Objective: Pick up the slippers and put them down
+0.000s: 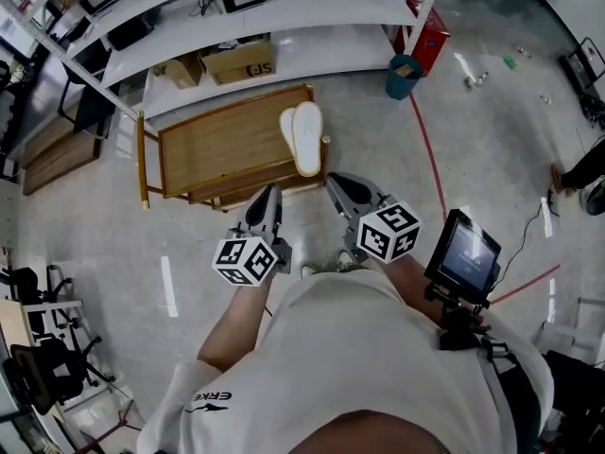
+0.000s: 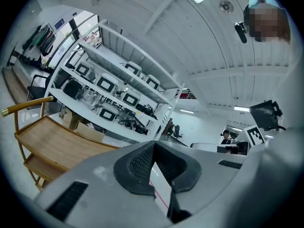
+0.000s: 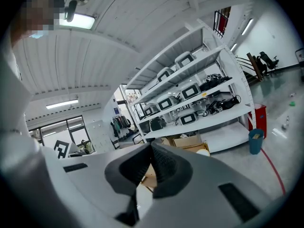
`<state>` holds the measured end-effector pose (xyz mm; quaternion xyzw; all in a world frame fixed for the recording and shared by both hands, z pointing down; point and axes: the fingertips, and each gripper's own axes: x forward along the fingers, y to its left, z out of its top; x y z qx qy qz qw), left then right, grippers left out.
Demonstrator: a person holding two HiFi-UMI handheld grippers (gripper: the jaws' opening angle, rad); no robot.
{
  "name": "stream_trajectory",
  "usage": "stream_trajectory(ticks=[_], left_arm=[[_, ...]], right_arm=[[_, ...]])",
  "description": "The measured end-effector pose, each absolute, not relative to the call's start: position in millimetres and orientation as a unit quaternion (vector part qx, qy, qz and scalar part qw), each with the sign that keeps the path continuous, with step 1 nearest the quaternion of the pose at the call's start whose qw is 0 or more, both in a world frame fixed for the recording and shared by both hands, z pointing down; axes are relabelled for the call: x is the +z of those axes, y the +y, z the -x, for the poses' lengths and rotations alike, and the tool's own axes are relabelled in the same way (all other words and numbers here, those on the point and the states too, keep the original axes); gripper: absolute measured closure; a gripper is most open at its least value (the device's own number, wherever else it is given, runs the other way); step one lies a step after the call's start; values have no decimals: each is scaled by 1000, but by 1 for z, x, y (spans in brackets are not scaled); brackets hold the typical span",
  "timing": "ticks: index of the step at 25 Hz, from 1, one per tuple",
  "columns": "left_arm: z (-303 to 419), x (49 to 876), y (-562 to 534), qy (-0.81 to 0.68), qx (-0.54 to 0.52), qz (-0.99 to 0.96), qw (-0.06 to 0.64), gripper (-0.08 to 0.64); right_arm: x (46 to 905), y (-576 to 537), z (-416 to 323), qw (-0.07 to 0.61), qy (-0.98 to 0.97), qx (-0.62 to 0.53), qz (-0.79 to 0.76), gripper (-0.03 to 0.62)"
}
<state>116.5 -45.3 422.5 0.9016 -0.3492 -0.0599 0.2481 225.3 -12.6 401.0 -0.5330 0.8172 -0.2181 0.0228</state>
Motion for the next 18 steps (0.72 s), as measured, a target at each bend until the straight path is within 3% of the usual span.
stream_trajectory(ticks=[18], left_arm=[[-121, 421, -33, -345, -55, -904, 248, 557]], right_arm=[[403, -1, -223, 27, 816, -221, 533, 588]])
